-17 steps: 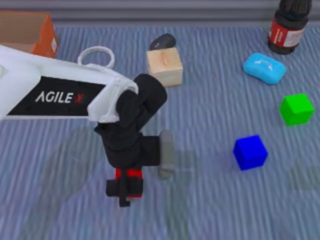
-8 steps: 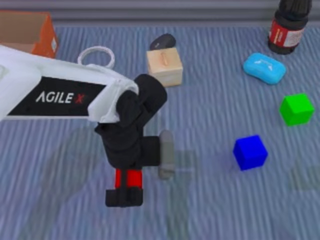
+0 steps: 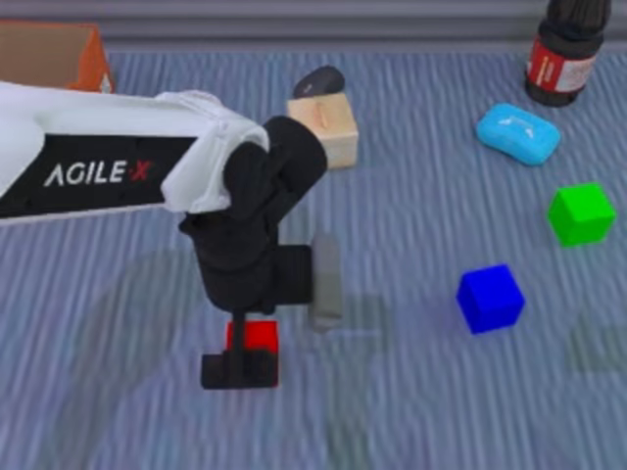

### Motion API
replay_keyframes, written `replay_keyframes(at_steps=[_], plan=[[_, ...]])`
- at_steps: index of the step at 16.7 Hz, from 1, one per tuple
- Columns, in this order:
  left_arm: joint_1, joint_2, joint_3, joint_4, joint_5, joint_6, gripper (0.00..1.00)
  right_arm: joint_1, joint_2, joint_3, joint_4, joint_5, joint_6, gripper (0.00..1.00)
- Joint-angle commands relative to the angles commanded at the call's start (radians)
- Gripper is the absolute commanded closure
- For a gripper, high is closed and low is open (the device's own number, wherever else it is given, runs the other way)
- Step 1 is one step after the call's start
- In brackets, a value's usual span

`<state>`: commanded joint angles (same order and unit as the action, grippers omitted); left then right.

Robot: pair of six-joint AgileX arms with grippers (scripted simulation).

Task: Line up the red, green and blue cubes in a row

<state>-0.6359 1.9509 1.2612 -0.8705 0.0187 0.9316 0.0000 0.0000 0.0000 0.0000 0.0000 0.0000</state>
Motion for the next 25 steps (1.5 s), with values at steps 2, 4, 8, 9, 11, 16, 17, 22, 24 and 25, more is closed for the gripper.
replay_keyframes(at_steps=[2, 4, 8, 9, 11, 16, 17, 22, 24, 25], plan=[[0.006, -0.034, 0.041, -0.085, 0.000, 0.000, 0.00, 0.000, 0.000, 0.000, 0.000, 0.000, 0.000, 0.00], [0.011, -0.062, 0.069, -0.130, -0.001, 0.000, 0.00, 0.000, 0.000, 0.000, 0.000, 0.000, 0.000, 0.00], [0.007, -0.064, 0.071, -0.135, -0.001, -0.001, 0.00, 0.000, 0.000, 0.000, 0.000, 0.000, 0.000, 0.00], [0.007, -0.064, 0.071, -0.135, -0.001, -0.001, 0.00, 0.000, 0.000, 0.000, 0.000, 0.000, 0.000, 0.00], [0.019, -0.089, 0.049, -0.119, -0.002, -0.010, 0.00, 0.000, 0.030, 0.030, -0.020, 0.001, -0.002, 0.00], [0.123, -0.308, -0.129, 0.001, -0.012, -0.106, 0.00, 0.010, 0.291, 0.285, -0.182, 0.002, -0.016, 0.00], [0.154, -0.380, -0.183, 0.036, -0.014, -0.137, 0.00, 0.013, 0.375, 0.362, -0.229, 0.001, -0.021, 0.00], [0.326, -0.829, -0.513, 0.249, -0.027, -0.334, 0.00, 0.033, 0.931, 0.818, -0.509, 0.001, -0.051, 0.00], [0.396, -1.032, -0.662, 0.346, -0.031, -0.426, 0.00, 0.041, 1.183, 1.010, -0.630, 0.003, -0.064, 0.00], [0.427, -1.125, -0.730, 0.391, -0.033, -0.470, 0.00, 0.045, 1.308, 1.104, -0.691, 0.004, -0.070, 0.00]])
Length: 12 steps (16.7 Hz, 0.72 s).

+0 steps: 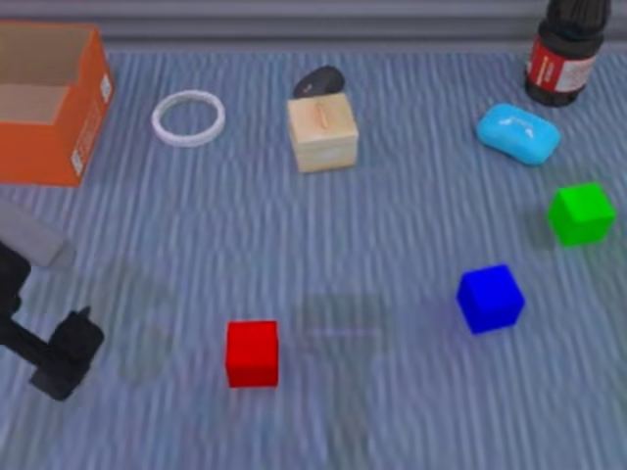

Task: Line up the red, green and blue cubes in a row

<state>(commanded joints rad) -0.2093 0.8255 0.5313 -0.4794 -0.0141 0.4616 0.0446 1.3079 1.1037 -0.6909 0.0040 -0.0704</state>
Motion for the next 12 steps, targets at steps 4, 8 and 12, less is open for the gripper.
replay_keyframes(at_steps=[4, 8, 12], plan=[[0.110, -0.366, -0.255, 0.183, -0.002, -0.177, 0.00, 0.013, 0.444, 0.345, -0.225, 0.005, -0.022, 0.00], [0.181, -0.619, -0.423, 0.338, 0.004, -0.326, 0.00, 0.024, 0.769, 0.629, -0.399, 0.006, -0.038, 0.00], [0.221, -0.777, -0.511, 0.448, 0.012, -0.432, 0.00, 0.030, 0.971, 0.827, -0.503, 0.002, -0.047, 0.00]])
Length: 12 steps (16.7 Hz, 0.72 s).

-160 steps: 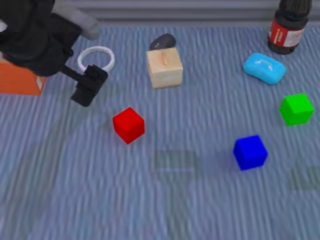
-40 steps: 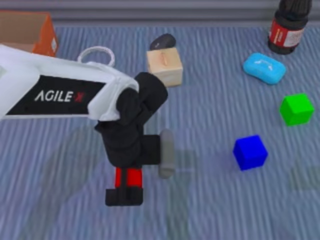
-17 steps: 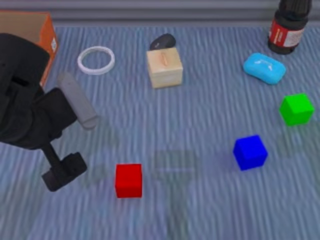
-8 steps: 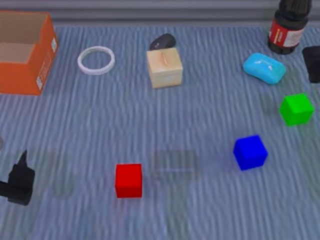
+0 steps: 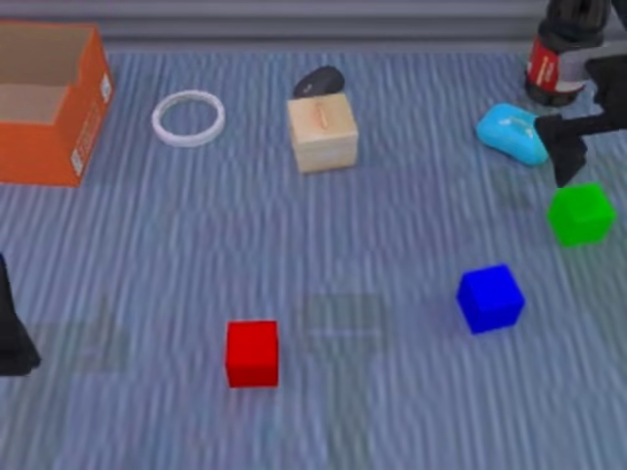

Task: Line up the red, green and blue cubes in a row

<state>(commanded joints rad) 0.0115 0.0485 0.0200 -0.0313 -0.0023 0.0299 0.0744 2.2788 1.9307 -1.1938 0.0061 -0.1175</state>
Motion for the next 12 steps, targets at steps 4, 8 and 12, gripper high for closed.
replay_keyframes(at_steps=[4, 8, 12], plan=[[0.009, -0.049, -0.020, 0.031, 0.002, -0.030, 0.00, 0.001, 0.055, 0.052, -0.026, -0.002, -0.002, 0.00], [0.009, -0.049, -0.020, 0.031, 0.002, -0.030, 0.00, -0.004, 0.054, 0.047, -0.021, -0.001, -0.003, 0.00], [0.009, -0.049, -0.020, 0.031, 0.002, -0.030, 0.00, 0.000, 0.089, -0.029, 0.091, -0.001, -0.003, 0.00]])
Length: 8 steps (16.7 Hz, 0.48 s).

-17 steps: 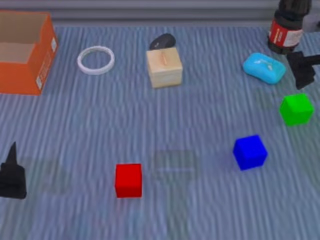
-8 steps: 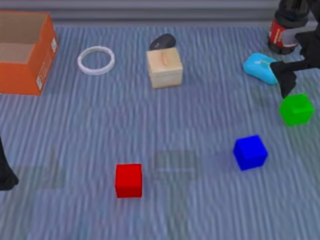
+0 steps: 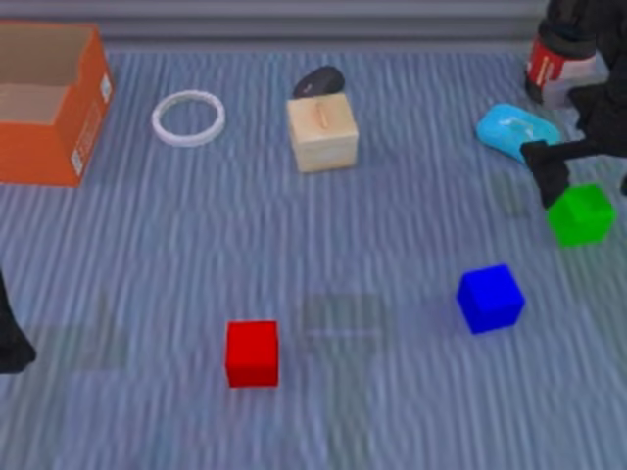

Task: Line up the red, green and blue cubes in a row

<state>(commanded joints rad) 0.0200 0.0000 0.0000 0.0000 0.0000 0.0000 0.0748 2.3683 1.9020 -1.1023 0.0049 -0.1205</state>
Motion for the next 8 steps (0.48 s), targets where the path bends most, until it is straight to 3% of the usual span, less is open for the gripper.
replay_keyframes(at_steps=[4, 8], plan=[[0.000, 0.000, 0.000, 0.000, 0.000, 0.000, 0.00, 0.002, 0.046, -0.086, 0.133, 0.001, 0.003, 0.00], [0.000, 0.000, 0.000, 0.000, 0.000, 0.000, 0.00, 0.002, 0.051, -0.093, 0.142, 0.001, 0.003, 0.00]])
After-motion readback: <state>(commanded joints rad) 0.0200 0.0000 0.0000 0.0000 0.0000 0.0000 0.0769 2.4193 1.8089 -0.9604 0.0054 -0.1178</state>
